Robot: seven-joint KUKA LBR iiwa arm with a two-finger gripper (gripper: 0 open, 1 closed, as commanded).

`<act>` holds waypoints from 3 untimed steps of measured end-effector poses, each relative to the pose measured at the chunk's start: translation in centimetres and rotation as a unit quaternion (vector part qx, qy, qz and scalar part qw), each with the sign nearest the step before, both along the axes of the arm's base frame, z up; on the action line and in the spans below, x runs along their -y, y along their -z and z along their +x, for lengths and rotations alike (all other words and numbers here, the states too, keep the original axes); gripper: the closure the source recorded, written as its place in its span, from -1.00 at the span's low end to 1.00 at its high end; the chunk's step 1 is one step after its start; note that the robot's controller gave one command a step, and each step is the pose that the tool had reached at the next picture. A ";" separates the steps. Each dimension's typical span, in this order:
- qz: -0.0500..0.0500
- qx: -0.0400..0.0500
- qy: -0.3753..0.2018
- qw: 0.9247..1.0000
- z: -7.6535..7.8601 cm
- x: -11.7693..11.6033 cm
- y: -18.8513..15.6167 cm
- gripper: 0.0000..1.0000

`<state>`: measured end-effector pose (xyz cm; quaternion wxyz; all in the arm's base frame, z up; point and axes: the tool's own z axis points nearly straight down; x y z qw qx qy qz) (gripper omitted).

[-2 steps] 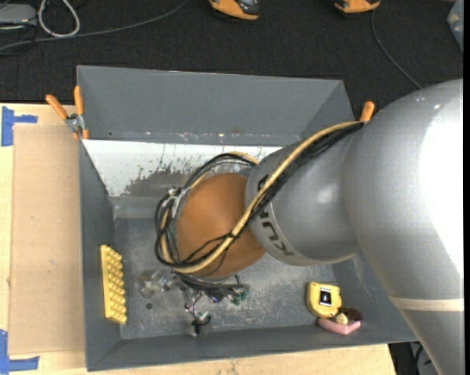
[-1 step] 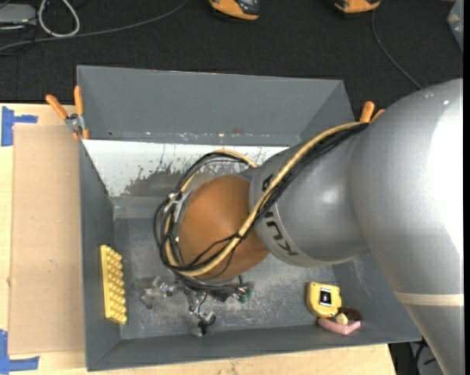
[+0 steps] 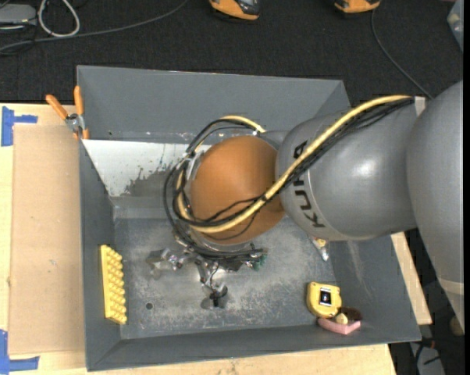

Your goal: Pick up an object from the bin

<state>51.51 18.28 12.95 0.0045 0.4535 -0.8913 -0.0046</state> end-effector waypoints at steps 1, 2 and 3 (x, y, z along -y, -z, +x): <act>0.001 0.004 -0.032 0.999 0.7 -0.1 -3.8 -1.00; 0.002 0.002 -0.053 0.999 -1.4 4.2 -1.7 -1.00; 0.001 0.001 -0.051 0.999 -1.0 3.8 -2.0 -1.00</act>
Offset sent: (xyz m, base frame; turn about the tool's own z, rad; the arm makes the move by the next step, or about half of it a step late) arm -0.0145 -0.0446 0.0157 -0.1083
